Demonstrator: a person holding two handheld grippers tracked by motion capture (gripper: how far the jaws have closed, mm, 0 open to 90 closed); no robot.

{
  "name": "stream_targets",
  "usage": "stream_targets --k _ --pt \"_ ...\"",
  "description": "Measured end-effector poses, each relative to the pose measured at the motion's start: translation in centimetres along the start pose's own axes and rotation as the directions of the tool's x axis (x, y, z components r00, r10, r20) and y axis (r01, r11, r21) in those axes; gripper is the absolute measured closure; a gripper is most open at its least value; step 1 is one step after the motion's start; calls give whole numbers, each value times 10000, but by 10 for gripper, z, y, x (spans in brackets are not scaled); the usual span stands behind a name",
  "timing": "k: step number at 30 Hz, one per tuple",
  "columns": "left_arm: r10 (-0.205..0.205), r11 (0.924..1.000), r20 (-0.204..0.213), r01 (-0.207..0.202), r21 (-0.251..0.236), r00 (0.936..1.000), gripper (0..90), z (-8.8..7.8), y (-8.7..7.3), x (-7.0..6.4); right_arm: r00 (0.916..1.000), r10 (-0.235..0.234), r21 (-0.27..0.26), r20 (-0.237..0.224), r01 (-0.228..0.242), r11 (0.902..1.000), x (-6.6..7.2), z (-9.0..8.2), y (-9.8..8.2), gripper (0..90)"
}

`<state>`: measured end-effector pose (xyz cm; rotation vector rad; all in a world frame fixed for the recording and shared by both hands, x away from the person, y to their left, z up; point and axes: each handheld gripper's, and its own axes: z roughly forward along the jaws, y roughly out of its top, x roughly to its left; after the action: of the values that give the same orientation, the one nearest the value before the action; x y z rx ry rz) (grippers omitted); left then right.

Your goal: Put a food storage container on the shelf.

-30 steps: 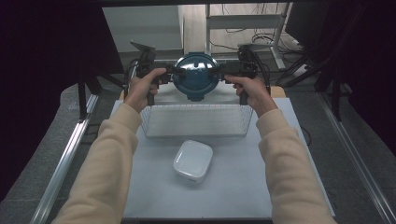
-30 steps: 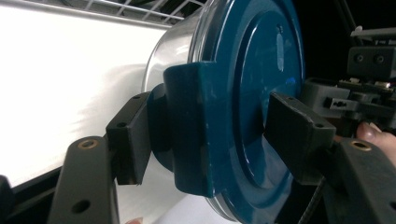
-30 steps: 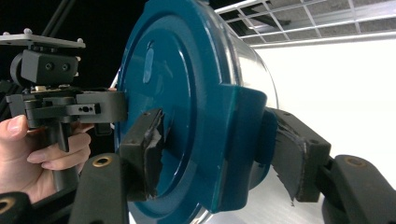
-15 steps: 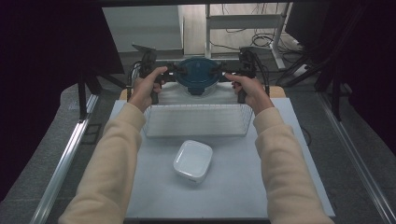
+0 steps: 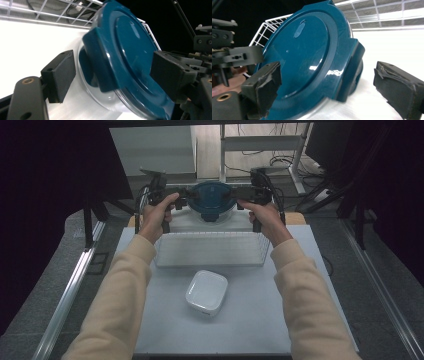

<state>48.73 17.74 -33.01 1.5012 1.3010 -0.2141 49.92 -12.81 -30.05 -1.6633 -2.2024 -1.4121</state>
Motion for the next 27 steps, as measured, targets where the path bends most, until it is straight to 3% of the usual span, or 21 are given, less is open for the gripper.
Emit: stream_targets --k 3,6,9,12,14,16,24,27 --pt "425 9986 209 -419 -313 9989 192 -11 -5 -3 9993 -368 -263 14 369 9990 5 -11 -4 73" --pt "864 9950 188 -854 -514 9961 193 -23 -11 -7 9936 -1132 -346 10 1132 9930 11 -25 -12 86" --pt "1398 9889 -89 -1400 -489 9901 199 -35 -24 -12 9876 -1562 -351 -134 1556 9872 13 -38 -23 96" --pt "1647 9851 -270 -1658 -453 9860 210 -43 -37 -16 9800 -1978 -498 -235 1965 9792 13 -50 -36 113" --pt "1976 9793 -308 -1987 -391 9798 219 -51 -49 -18 9738 -2248 -618 -329 2225 9730 11 -58 -46 123" --pt "2164 9752 -534 -2184 -354 9748 233 -57 -60 -18 9733 -2243 -702 -483 2207 9728 7 -64 -56 128" --pt "2843 9569 -944 -2885 -335 9541 254 -75 -100 -13 9612 -2758 -742 101 2757 9584 -18 -86 -101 147" --pt "3214 9457 -1239 -3250 -96 9388 255 -76 -119 -12 9562 -2913 -760 274 2926 9532 -28 -92 -119 149"
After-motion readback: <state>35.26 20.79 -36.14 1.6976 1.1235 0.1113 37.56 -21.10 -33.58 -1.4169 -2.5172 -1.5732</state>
